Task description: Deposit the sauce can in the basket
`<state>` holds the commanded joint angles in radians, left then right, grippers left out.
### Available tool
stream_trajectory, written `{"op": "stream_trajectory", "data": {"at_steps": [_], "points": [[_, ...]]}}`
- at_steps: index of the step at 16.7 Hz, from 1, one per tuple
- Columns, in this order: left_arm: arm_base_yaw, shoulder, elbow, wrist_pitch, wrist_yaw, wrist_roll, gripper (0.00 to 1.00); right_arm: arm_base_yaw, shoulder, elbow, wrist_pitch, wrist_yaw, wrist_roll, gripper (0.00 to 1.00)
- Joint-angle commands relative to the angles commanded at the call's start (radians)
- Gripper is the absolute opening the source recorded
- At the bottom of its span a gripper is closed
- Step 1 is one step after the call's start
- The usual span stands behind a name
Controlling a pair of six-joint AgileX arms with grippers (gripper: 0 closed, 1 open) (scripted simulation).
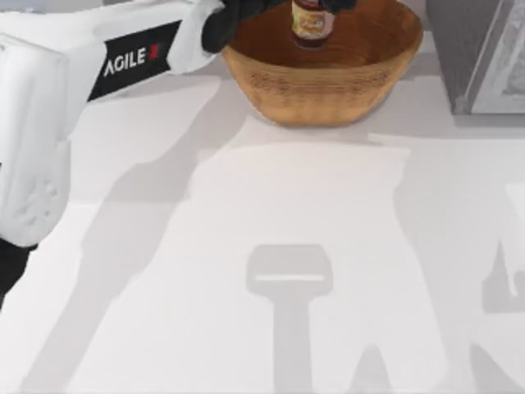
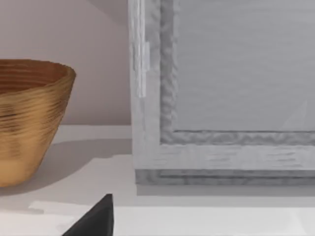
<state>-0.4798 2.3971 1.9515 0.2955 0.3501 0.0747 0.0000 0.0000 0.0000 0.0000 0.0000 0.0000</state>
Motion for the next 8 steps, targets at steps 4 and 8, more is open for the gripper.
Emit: {"op": "stream_trajectory", "data": {"at_steps": [4, 8], "points": [[0.000, 0.000, 0.000, 0.000, 0.000, 0.000, 1.00, 0.000, 0.000, 0.000, 0.000, 0.000, 0.000, 1.00], [0.000, 0.000, 0.000, 0.000, 0.000, 0.000, 1.00, 0.000, 0.000, 0.000, 0.000, 0.000, 0.000, 1.00]]}}
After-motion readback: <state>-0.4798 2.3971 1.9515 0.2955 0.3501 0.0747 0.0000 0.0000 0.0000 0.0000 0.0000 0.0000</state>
